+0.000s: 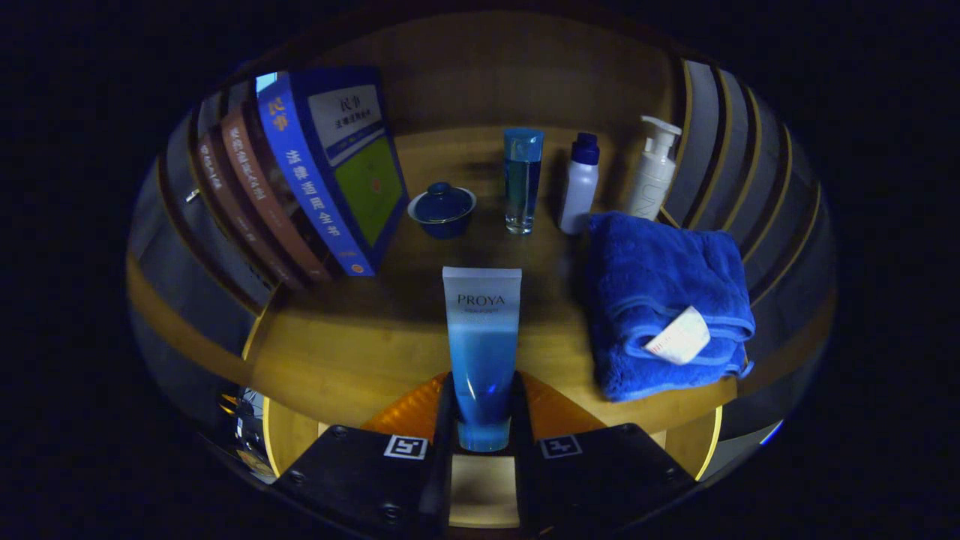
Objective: Pull open the drawer, take out the items inside it, and place them on the countertop above the cabinet.
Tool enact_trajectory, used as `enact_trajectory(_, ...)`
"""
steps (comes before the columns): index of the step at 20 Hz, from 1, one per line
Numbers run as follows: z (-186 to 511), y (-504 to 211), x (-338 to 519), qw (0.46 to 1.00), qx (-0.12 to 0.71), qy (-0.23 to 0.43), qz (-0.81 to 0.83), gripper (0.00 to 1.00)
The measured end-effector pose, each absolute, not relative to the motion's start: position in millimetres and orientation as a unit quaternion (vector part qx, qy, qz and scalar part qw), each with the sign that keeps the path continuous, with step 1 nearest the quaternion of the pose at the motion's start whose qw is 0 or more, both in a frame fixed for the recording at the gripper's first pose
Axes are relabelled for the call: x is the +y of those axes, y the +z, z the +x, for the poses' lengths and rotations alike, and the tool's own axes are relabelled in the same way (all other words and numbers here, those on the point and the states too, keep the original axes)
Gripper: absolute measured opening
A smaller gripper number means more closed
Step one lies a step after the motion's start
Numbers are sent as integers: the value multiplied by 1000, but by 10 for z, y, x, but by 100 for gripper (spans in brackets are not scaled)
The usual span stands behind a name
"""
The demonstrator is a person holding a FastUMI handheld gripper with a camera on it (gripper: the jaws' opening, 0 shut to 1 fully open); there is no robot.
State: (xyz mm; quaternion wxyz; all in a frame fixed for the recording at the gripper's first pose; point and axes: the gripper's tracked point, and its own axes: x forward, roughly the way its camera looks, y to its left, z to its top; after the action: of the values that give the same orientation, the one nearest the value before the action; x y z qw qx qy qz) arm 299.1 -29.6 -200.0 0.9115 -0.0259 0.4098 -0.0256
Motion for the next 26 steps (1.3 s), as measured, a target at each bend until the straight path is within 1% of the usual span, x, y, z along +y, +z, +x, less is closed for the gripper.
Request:
enact_trajectory(2,3073,-2068,-316,910,413,-32,-32,39)
enact_trajectory(5,3103,-2165,-331,905,424,-38,-23,47)
enact_trajectory(9,3147,-2135,-364,910,413,-42,-16,64)
enact_trajectory(13,3089,-1994,-334,917,398,-33,-4,100)
enact_trajectory(19,2681,-1587,-286,942,335,-26,-6,100)
enact_trajectory(22,2349,-1319,-221,960,278,-17,-12,100)
enact_trajectory(26,1721,-1023,-110,978,208,4,-21,100)
